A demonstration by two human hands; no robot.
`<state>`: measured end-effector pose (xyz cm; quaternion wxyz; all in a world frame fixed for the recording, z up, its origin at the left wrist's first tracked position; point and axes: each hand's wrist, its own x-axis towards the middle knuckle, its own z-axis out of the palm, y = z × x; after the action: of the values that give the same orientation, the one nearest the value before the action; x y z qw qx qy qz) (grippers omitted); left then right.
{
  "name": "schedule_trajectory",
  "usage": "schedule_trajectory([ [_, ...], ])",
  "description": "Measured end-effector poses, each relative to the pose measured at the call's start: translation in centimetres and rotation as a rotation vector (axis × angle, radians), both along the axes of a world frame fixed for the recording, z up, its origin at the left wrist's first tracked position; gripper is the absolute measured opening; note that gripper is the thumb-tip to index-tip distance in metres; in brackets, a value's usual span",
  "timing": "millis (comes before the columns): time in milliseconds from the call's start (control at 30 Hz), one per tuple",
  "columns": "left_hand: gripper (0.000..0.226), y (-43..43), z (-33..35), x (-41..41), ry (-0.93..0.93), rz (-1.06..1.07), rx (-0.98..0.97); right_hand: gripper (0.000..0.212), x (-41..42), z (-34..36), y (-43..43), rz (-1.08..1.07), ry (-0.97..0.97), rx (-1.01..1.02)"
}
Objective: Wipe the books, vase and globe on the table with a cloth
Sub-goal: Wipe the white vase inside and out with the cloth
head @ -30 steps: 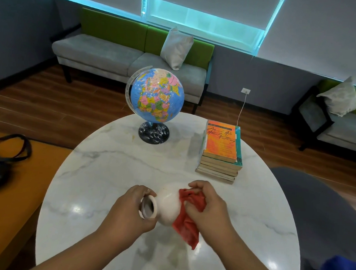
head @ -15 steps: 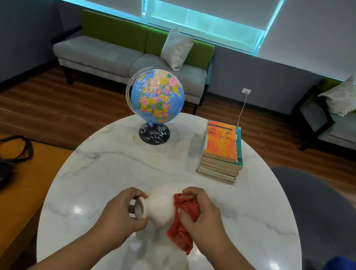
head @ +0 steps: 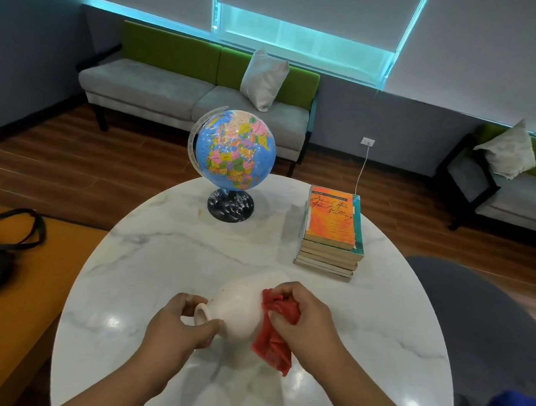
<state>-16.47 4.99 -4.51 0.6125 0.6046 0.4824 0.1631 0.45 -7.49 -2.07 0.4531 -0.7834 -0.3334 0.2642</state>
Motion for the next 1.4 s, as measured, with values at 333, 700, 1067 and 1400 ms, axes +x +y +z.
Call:
schedule_trajectory([
  [333, 0.04, -0.5, 1.0, 1.1, 0.094, -0.044, 0.171, 0.03, 1.4, -0.3, 0.7, -0.204, -0.085, -0.054],
  [700, 0.04, -0.7, 1.2, 1.4, 0.107, -0.136, 0.246, 0.021, 3.7, 0.7, 1.4, -0.206, -0.119, -0.204],
  [1067, 0.042, -0.6, 1.0, 1.2, 0.125, -0.204, 0.309, 0.022, 3.9, 1.9, 1.3, -0.193, 0.01, -0.201],
  [1400, 0.04, -1.1, 1.4, 2.0, 0.112, -0.229, 0.371, 0.027, -1.2, 3.4, 1.4, 0.235, -0.319, -0.12],
])
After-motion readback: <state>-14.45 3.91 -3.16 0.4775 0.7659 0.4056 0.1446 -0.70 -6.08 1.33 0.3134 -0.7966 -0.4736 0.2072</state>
